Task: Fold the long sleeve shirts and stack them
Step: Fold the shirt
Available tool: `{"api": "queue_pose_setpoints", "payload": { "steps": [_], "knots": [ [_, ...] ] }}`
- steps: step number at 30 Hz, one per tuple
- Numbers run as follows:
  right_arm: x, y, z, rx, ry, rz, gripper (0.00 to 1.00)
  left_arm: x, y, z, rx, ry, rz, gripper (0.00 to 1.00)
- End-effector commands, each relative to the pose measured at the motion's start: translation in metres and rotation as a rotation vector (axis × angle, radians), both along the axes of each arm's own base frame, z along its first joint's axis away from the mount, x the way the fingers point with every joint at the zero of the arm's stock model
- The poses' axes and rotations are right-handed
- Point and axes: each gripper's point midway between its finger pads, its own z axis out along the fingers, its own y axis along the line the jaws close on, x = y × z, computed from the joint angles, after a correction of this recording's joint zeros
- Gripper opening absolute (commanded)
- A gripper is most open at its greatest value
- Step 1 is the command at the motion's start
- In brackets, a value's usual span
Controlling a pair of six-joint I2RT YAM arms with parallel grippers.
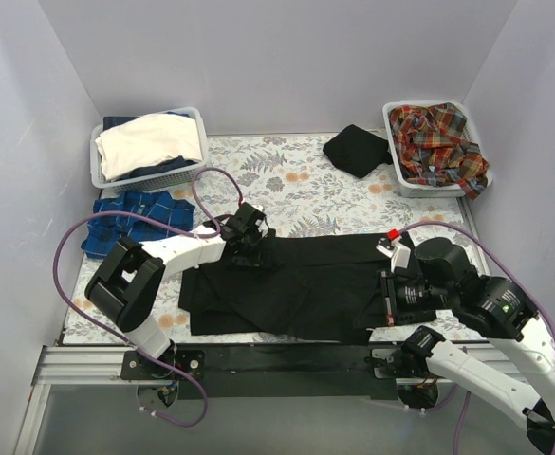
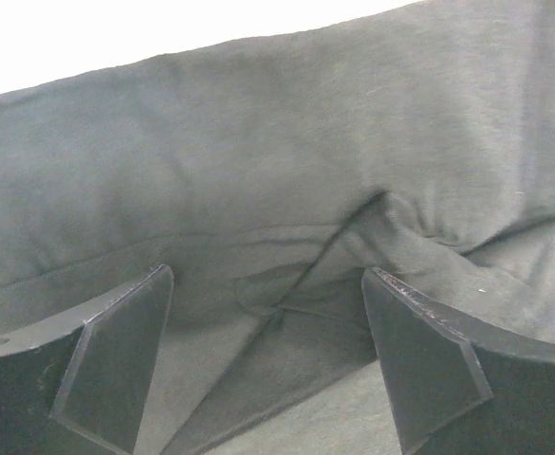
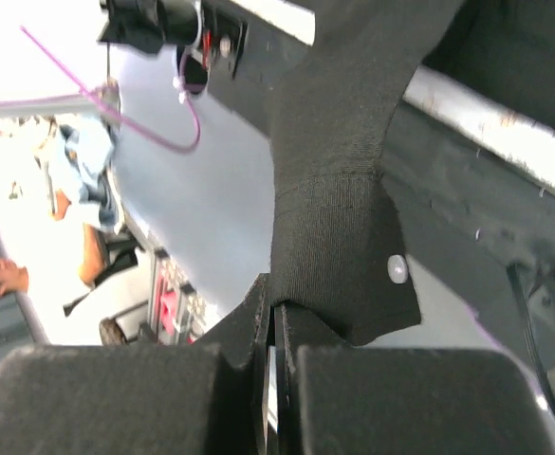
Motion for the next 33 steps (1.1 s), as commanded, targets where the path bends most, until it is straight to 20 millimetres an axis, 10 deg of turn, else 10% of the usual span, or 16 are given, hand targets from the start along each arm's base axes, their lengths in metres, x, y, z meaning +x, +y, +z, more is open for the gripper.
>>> {"api": "queue_pose_setpoints", "payload": {
  "steps": [1, 9, 15, 22, 33],
  "knots": [
    [0.042, 0.024, 0.012, 0.037, -0.102, -0.081, 0.01, 0.011, 0.027, 0.027, 0.093, -0.091, 0.133, 0.83],
    [0.137, 0.009, 0.023, -0.115, -0.289, -0.503, 0.01, 0.029, 0.087, 0.072, 0.154, -0.172, 0.444, 0.86],
    [0.184, -0.013, 0.031, -0.189, -0.408, -0.741, 0.01, 0.015, 0.110, 0.056, 0.203, -0.126, 0.488, 0.86],
    [0.206, -0.018, 0.015, -0.272, -0.435, -0.803, 0.01, 0.006, 0.116, 0.040, 0.173, -0.071, 0.542, 0.86],
    [0.248, -0.016, -0.011, -0.351, -0.440, -0.832, 0.01, 0.005, 0.109, 0.068, 0.086, -0.110, 0.488, 0.86]
  ]
}}
